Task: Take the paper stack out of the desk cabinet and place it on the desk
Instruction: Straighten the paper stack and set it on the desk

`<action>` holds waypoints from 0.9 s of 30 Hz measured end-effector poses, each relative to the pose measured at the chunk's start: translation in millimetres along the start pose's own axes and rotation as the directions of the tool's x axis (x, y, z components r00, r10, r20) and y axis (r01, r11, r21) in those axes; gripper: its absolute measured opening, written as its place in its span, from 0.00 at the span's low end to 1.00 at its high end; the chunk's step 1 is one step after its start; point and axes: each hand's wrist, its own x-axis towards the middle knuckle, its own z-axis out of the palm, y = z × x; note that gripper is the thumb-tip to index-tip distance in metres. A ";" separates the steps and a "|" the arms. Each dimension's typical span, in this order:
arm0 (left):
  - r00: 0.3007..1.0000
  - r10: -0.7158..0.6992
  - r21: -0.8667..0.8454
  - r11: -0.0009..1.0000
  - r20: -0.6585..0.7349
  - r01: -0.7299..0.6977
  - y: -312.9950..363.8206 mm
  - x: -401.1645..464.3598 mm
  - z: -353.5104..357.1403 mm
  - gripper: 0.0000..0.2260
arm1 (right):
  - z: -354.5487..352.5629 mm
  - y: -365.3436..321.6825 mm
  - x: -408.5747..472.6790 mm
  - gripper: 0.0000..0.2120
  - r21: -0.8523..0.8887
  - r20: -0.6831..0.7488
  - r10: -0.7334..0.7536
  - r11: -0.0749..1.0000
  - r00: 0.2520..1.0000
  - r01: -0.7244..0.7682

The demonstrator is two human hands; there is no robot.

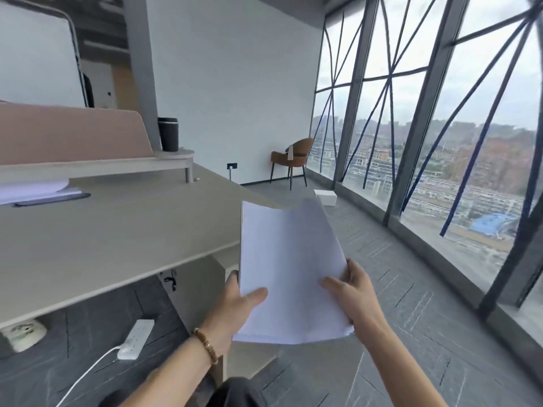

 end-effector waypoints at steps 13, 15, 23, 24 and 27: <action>0.927 0.284 0.021 0.958 -0.246 -0.287 82.0 -33.7 -184.5 0.18 | 159.9 -128.5 1.7 0.17 0.285 0.353 -0.148 0.957 0.924 0.045; 0.913 0.301 0.012 0.951 -0.275 -0.310 86.3 -32.1 -206.4 0.19 | 182.0 -143.2 3.9 0.17 0.287 0.394 -0.144 0.957 0.908 0.027; 0.863 0.357 0.103 0.933 -0.358 -0.344 91.2 -4.5 -273.6 0.19 | 254.9 -172.4 28.9 0.21 0.290 0.461 -0.248 0.949 0.852 0.120; 0.860 0.354 0.110 0.935 -0.368 -0.338 89.7 0.7 -281.0 0.19 | 262.6 -173.0 33.9 0.22 0.286 0.464 -0.263 0.948 0.846 0.138; 0.848 0.353 0.130 0.935 -0.396 -0.328 84.6 21.4 -302.0 0.22 | 289.7 -171.9 50.4 0.24 0.291 0.465 -0.303 0.940 0.832 0.179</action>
